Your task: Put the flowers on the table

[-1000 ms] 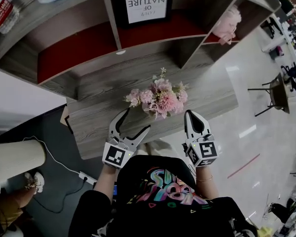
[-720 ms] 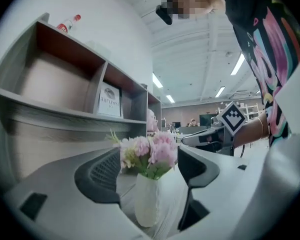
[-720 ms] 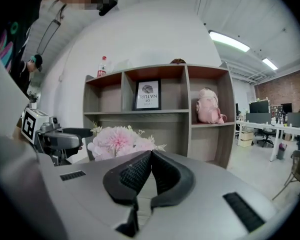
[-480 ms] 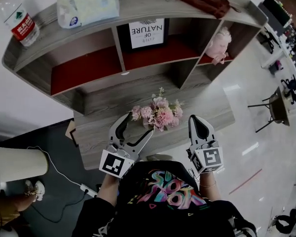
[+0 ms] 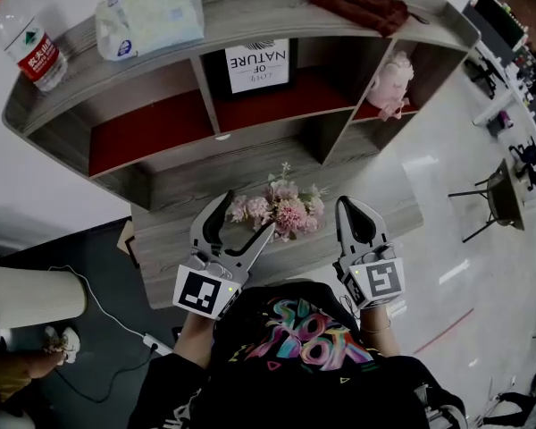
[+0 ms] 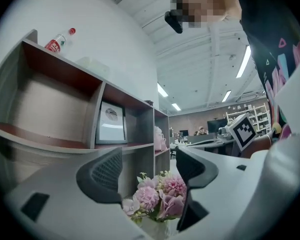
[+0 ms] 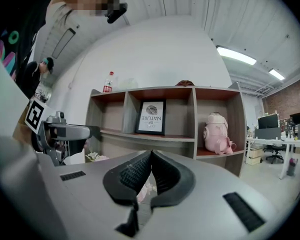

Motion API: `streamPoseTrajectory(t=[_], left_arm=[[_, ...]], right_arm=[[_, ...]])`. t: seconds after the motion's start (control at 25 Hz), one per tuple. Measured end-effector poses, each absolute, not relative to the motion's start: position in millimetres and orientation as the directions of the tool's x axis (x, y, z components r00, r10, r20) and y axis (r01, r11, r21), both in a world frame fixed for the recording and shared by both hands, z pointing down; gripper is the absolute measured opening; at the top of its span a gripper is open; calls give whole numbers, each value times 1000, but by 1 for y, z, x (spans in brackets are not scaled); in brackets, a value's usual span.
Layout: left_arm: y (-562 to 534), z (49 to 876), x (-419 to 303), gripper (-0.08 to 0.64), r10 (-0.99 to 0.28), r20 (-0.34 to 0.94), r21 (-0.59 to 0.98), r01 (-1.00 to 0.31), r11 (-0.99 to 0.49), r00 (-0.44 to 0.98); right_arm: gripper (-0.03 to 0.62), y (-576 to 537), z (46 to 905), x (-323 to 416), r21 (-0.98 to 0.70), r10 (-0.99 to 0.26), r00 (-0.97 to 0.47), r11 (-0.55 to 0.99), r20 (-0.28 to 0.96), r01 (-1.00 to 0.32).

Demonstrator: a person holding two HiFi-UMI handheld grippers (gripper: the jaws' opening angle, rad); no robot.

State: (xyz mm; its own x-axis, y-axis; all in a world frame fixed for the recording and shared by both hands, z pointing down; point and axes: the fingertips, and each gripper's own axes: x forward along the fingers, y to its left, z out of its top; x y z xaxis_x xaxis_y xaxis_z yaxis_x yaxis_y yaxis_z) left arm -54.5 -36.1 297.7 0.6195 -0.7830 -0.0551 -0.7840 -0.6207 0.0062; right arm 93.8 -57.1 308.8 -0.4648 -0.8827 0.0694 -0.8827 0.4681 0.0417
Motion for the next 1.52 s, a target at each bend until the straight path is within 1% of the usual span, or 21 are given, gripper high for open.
streamPoseTrajectory(t=[0.04,0.08,0.12,0.16,0.64,0.76,1.0,1.24,1.4,1.52], left_arm=[[-39,294,-55,351,-792,-68,12,-794,-608,606],[-41,290,-57,323,-808,-88,19,-810,-587,583],[-43,286,-59,170,-824,-106,21,-827,-562,557],[-45,284,-61,46,-834,-114,19,-838,-545,540],[-52,288,-57,26,-837,-79,33,-838,-545,542],[-56,291,-59,25,-840,-70,35,-840,-542,539],[-61,293,-61,25,-843,-57,35,-843,-537,535],[-63,296,-64,25,-844,-48,35,-843,-536,535],[-64,298,-66,25,-844,-41,39,-843,-537,536],[-64,299,-66,25,-843,-39,36,-842,-538,537]], right_arm=[[15,-59,305,91,39,-878,-477,478,42,-877],[15,-62,303,89,36,-874,-485,486,30,-873],[15,-63,303,87,33,-871,-490,491,27,-871],[15,-65,302,86,30,-869,-495,495,28,-868],[15,-81,307,76,14,-845,-533,534,29,-845],[15,-82,317,78,16,-840,-536,539,80,-842],[15,-89,314,77,5,-840,-540,541,63,-841],[15,-88,332,82,26,-827,-547,555,130,-832],[15,-93,318,74,5,-833,-547,549,83,-836],[15,-91,324,75,12,-827,-552,556,107,-831]])
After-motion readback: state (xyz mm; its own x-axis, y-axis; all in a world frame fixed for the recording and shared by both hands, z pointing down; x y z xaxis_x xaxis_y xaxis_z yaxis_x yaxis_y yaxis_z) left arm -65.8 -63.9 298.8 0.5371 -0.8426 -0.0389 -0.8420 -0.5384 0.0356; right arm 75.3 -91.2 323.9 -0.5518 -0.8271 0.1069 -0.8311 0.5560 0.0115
